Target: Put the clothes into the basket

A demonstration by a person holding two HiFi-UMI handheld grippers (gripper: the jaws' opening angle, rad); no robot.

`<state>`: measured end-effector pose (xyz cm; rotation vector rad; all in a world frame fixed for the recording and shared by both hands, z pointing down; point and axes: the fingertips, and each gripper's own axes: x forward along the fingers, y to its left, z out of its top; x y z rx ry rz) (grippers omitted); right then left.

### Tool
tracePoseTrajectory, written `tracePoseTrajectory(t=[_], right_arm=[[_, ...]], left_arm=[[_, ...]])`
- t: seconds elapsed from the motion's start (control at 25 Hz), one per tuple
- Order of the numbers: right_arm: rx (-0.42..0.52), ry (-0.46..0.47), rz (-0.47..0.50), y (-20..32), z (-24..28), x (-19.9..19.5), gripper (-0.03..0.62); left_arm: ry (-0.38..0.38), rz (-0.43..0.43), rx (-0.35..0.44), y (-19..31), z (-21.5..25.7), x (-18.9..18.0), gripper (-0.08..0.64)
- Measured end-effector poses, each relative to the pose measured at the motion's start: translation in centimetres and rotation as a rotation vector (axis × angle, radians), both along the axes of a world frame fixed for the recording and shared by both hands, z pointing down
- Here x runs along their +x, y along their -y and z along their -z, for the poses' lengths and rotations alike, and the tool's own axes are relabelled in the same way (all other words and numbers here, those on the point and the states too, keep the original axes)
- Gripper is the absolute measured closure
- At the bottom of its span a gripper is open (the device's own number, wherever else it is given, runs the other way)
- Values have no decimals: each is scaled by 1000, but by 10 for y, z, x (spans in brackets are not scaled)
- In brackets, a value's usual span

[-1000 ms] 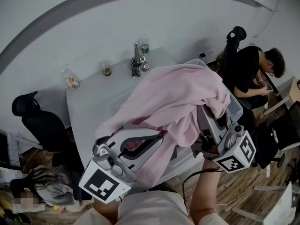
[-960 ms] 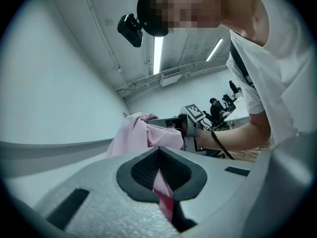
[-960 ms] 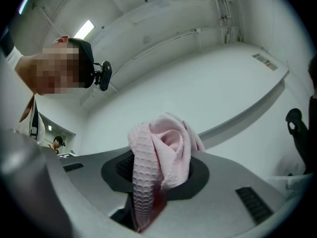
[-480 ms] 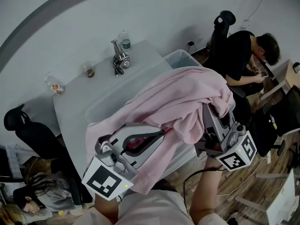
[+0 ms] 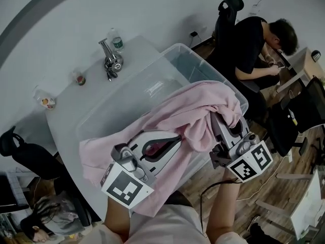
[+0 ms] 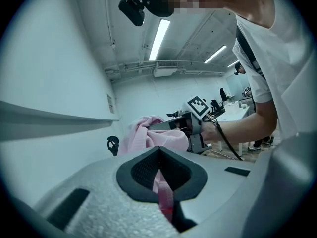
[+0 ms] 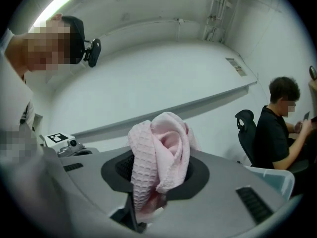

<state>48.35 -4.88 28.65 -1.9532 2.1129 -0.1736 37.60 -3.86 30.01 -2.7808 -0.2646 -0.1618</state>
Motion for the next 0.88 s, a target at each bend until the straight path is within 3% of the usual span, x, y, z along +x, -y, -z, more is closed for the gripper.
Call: tracePoseTrajectory(t=[0.16, 0.36, 0.64, 0.88], right_arm=[[-201, -137, 0, 14, -39, -4, 471], [-413, -324, 73, 30, -82, -27, 462], [-614, -474, 182, 37, -132, -56, 453], [-727, -587, 269, 39, -161, -75, 445]], left_arm=[[70, 16, -37, 6, -26, 7, 557], [114, 48, -67, 14, -46, 2, 557], [132, 100, -98, 27, -56, -17, 557], [180, 110, -137, 31, -71, -23, 557]])
